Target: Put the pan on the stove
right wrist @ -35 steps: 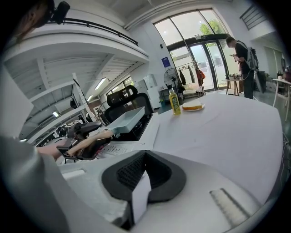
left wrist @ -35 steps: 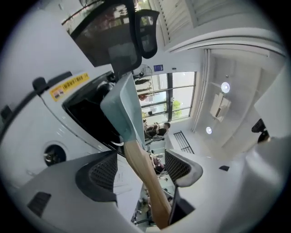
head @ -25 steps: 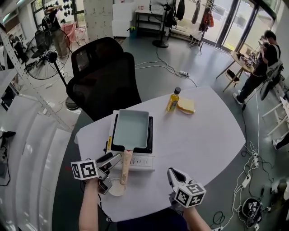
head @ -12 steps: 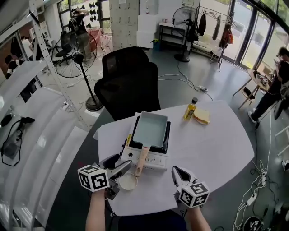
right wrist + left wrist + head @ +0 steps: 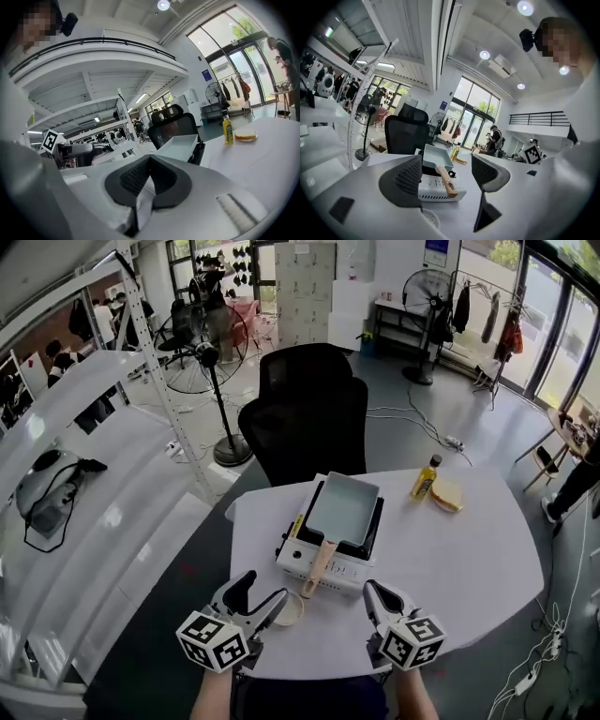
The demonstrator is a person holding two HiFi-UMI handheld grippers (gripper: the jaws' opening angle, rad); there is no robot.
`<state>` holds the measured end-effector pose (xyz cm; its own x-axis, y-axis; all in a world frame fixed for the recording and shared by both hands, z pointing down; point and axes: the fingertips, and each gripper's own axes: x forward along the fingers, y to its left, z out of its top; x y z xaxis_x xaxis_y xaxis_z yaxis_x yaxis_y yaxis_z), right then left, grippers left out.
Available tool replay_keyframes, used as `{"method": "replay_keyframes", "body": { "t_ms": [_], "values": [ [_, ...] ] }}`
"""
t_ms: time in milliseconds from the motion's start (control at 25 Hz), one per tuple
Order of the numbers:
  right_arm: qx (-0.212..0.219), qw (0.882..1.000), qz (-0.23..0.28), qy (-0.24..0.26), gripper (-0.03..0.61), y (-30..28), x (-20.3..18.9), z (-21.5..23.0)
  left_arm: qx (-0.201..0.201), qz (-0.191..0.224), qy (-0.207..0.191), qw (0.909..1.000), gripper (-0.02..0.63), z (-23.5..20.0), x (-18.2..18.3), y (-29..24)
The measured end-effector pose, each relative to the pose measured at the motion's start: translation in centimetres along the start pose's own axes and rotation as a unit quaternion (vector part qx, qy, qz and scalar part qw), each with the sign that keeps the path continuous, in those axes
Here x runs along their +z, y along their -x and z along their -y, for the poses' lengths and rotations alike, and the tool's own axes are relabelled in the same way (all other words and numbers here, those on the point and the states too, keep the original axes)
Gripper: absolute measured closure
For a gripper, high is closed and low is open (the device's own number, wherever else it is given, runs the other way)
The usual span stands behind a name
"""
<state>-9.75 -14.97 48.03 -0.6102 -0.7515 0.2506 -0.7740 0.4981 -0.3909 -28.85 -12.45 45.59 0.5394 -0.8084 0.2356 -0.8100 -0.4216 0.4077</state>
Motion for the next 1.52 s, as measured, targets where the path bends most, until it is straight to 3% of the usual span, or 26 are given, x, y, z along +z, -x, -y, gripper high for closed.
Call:
{"method": "replay_keyframes", "body": {
  "t_ms": [200,440,560,640,1120,1520],
  "values": [
    [0.0,1.0,-0.002,0.012,0.578,0.4,-0.4,-0.3,0.014,0.0,0.007,0.9999,0.289,0.9,-1.9,1.3],
    [-0.002,1.0,-0.003,0.025,0.578,1.3,-0.7,-0.6,0.027,0.005,-0.006,0.9996,0.434,1.6,-2.9,1.4],
    [0.007,1.0,-0.002,0.023,0.578,1.6,-1.0,-0.8,0.039,-0.001,-0.026,0.9989,0.558,1.6,-3.4,1.2],
    [0.008,1.0,0.0,0.026,0.578,1.8,-1.0,-0.9,0.042,-0.008,-0.03,0.9986,0.581,1.6,-3.8,1.0],
    [-0.001,0.999,-0.013,0.048,0.578,2.1,-1.9,-1.0,0.034,-0.047,-0.064,0.9962,0.604,1.7,-5.4,-0.7],
    [-0.016,0.999,-0.01,0.043,0.578,2.5,-2.1,-0.4,0.031,-0.054,-0.064,0.996,0.604,1.3,-5.4,-1.4]
  ]
}}
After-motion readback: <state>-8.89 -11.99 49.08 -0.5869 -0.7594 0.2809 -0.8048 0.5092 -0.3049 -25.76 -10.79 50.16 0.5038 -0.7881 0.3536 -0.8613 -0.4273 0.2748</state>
